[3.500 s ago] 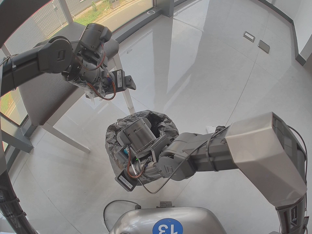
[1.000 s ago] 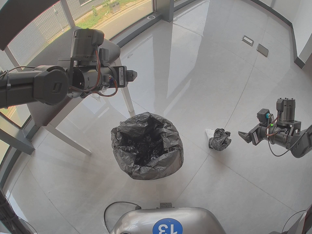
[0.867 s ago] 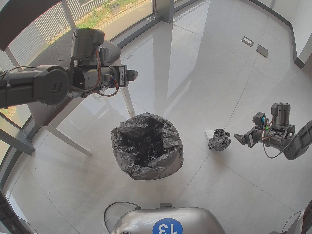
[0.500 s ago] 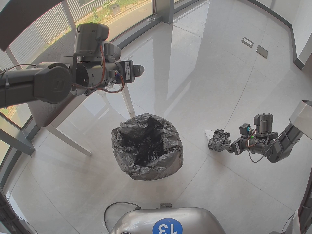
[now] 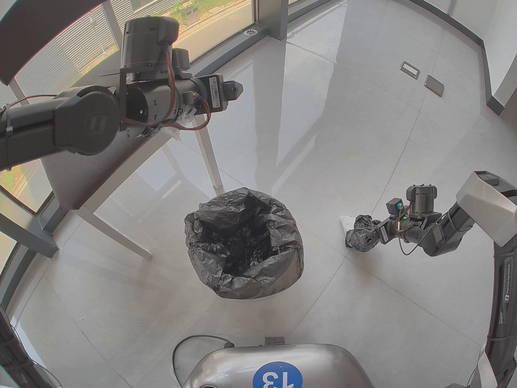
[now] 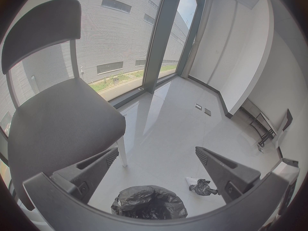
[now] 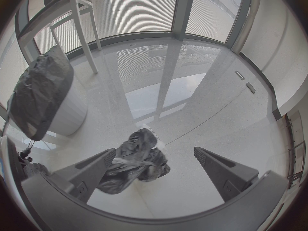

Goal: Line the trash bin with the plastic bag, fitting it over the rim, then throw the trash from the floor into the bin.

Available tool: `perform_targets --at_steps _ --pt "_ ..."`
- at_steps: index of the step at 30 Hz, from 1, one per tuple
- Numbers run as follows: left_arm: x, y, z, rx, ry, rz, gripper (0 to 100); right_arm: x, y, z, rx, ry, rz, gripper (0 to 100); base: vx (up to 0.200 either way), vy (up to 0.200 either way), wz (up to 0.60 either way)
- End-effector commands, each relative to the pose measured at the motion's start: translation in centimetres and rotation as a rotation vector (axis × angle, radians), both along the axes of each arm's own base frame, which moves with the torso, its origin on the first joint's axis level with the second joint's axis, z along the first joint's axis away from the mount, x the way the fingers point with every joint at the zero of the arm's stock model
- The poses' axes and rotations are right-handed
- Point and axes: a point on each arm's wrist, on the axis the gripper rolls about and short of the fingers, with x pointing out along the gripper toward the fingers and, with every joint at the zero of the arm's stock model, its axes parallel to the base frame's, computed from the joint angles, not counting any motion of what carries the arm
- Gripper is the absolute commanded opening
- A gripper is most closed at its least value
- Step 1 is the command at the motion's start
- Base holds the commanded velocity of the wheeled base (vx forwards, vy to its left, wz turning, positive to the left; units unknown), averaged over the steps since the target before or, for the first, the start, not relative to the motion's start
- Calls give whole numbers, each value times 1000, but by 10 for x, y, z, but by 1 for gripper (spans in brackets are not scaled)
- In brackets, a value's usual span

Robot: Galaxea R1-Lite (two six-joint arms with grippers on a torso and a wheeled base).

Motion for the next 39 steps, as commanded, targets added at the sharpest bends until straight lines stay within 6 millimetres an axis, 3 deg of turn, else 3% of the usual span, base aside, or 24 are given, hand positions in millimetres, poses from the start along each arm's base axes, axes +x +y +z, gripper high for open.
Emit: perform_targets --at_steps 1,11,22,23,32,39 --pt "1 -5 5 -11 -20 -9 100 23 -10 -35 -4 36 -23 100 0 0 0" --pt "10 -15 -1 -13 -17 -20 100 50 -8 -59 26 58 -38 100 0 0 0" --pt "15 -16 -8 -3 0 -6 100 55 6 -76 56 76 -18 100 0 0 0" --pt "16 -16 -9 -2 1 -5 100 55 8 -76 60 77 -17 0 0 0 0" --pt "16 -15 -18 10 31 1 100 54 14 -74 81 76 -16 0 0 0 0" --pt "10 -9 -24 28 59 7 100 42 16 -37 81 48 -9 0 0 0 0"
